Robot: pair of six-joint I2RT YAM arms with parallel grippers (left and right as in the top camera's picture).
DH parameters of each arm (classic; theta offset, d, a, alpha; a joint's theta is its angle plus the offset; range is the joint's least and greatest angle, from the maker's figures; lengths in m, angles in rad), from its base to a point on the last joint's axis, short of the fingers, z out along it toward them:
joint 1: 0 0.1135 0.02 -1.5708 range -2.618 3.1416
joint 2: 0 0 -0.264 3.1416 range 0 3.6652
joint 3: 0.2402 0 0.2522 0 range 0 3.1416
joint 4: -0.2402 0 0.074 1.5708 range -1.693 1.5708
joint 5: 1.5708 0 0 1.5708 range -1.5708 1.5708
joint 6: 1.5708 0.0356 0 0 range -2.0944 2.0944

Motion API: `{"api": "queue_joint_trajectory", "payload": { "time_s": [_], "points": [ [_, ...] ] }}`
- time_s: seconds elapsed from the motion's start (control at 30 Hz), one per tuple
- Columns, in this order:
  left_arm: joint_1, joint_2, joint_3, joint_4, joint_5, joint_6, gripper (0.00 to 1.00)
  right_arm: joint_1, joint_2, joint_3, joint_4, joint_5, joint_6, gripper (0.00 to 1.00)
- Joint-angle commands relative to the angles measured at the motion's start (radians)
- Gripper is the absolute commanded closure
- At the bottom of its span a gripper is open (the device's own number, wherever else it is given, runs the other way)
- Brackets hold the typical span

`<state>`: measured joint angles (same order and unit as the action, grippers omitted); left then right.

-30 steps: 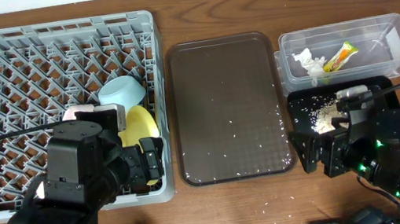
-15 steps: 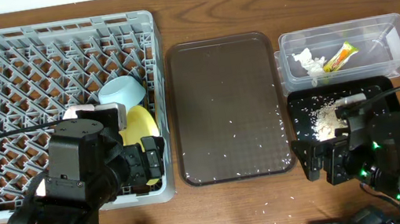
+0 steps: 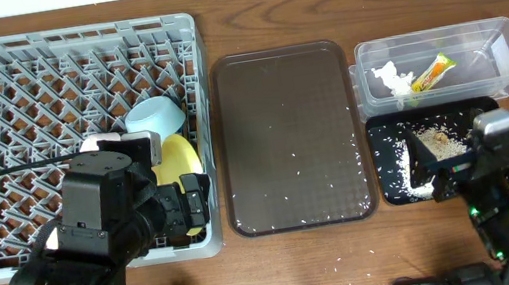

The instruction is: Sort waste into correct bins and load items into the dishwasher

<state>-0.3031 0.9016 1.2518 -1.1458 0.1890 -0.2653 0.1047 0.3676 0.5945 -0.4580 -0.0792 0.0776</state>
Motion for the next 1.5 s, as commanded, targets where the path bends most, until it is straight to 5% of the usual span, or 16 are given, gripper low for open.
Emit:
{"api": "queue_joint_trajectory", "payload": {
  "time_s": [0.0, 0.47, 1.37, 1.47],
  "points": [
    [-0.002, -0.001, 0.008, -0.002, 0.009, -0.002, 0.09, -0.051, -0.111, -0.129, 0.029, -0.007, -0.052, 0.01],
    [-0.002, -0.001, 0.008, -0.002, 0.009, -0.002, 0.08, -0.074, -0.362, -0.587, 0.487, -0.007, -0.053, 0.01],
    [-0.002, -0.001, 0.008, -0.003, 0.009, -0.001, 0.08, -0.074, -0.359, -0.589, 0.39, 0.0, -0.053, 0.01],
    [0.002, -0.012, -0.001, 0.018, -0.147, 0.029, 0.08, -0.074, -0.359, -0.589, 0.39, 0.0, -0.053, 0.01]
  ]
}}
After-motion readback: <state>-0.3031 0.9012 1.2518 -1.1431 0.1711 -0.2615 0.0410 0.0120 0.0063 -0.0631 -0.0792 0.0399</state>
